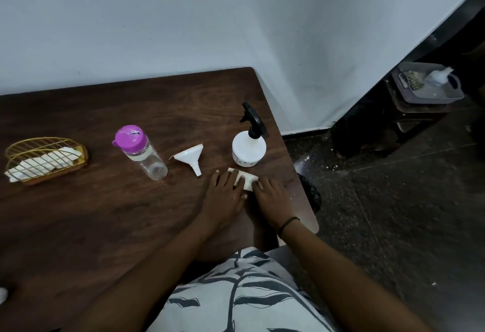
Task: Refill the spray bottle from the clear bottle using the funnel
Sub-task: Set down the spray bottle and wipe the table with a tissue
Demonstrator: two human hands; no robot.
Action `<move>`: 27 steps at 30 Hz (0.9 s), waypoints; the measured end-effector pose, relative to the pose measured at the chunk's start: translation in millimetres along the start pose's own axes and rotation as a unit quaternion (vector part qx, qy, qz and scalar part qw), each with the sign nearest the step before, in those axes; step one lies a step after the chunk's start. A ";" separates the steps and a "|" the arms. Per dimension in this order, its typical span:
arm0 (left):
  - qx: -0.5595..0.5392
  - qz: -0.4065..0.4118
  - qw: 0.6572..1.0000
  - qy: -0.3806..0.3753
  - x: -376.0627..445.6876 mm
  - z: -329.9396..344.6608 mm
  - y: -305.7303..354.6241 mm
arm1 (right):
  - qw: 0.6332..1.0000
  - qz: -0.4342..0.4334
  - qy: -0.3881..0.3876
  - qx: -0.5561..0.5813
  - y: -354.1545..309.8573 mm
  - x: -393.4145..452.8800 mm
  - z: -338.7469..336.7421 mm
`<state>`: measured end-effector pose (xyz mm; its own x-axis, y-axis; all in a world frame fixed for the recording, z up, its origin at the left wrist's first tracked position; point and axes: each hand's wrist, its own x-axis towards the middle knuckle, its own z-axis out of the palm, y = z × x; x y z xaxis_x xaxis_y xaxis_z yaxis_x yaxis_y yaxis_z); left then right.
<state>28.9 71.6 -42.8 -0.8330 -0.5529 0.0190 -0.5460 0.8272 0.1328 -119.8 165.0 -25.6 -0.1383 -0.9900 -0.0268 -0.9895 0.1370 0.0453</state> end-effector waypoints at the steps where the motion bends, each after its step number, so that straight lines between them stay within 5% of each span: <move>1: 0.000 0.001 1.000 -0.002 3.1 0.4 -0.2 | 1.000 0.018 -0.012 -0.005 3.2 2.9 -2.5; 19: -0.008 0.053 0.994 0.094 -68.4 8.6 -44.5 | 0.998 -0.049 0.027 0.039 -53.4 -33.9 0.1; 24: -0.037 0.047 0.995 0.075 -80.2 7.9 -52.3 | 0.981 -0.014 -0.034 0.191 -61.4 -29.8 -13.1; 27: -0.050 0.065 0.994 0.071 -76.2 2.7 -54.4 | 0.932 0.076 -0.092 0.343 -53.8 -28.0 -26.1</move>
<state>121.9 69.0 -54.2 -0.8712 -0.4561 0.1818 -0.4166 0.8826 0.2179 -61.6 184.5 -1.2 -0.2209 -0.9440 -0.2452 -0.7432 0.3257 -0.5845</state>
